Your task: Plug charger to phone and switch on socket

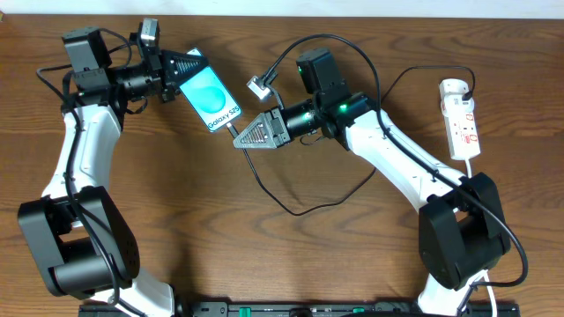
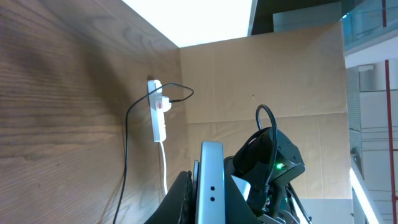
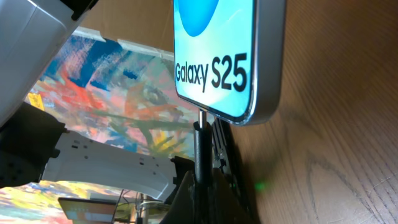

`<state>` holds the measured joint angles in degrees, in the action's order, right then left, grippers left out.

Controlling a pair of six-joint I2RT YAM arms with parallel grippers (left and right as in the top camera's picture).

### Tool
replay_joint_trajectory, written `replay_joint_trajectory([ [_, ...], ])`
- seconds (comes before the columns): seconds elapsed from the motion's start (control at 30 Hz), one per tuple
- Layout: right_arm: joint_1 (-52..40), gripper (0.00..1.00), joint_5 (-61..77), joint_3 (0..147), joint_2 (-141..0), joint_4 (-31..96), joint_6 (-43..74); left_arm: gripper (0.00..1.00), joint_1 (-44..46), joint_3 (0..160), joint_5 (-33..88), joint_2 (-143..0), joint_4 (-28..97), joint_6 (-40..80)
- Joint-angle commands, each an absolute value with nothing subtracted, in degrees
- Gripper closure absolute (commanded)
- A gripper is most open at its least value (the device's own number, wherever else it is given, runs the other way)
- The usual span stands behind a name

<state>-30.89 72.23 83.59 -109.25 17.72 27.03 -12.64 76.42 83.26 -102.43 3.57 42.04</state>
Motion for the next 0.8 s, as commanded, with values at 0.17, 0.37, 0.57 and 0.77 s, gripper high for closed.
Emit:
replay_joint_trajectory([
  [0.17, -31.2, 0.99, 72.1, 83.5, -109.0, 17.6, 27.5, 0.93, -12.6, 76.7, 85.1, -102.8, 3.3, 42.8],
  [0.37, -31.2, 0.99, 71.9, 83.5, -109.0, 17.6, 27.8, 0.93, -12.6, 76.7, 85.1, -102.8, 3.3, 43.2],
  [0.57, -31.2, 0.99, 71.9, 83.5, -109.0, 17.5, 27.9, 0.92, -12.6, 76.7, 85.1, -102.8, 3.3, 43.2],
  [0.77, -31.2, 0.99, 71.3, 83.5, -109.0, 17.4, 28.7, 0.94, -12.6, 76.7, 85.1, -102.8, 3.3, 43.2],
])
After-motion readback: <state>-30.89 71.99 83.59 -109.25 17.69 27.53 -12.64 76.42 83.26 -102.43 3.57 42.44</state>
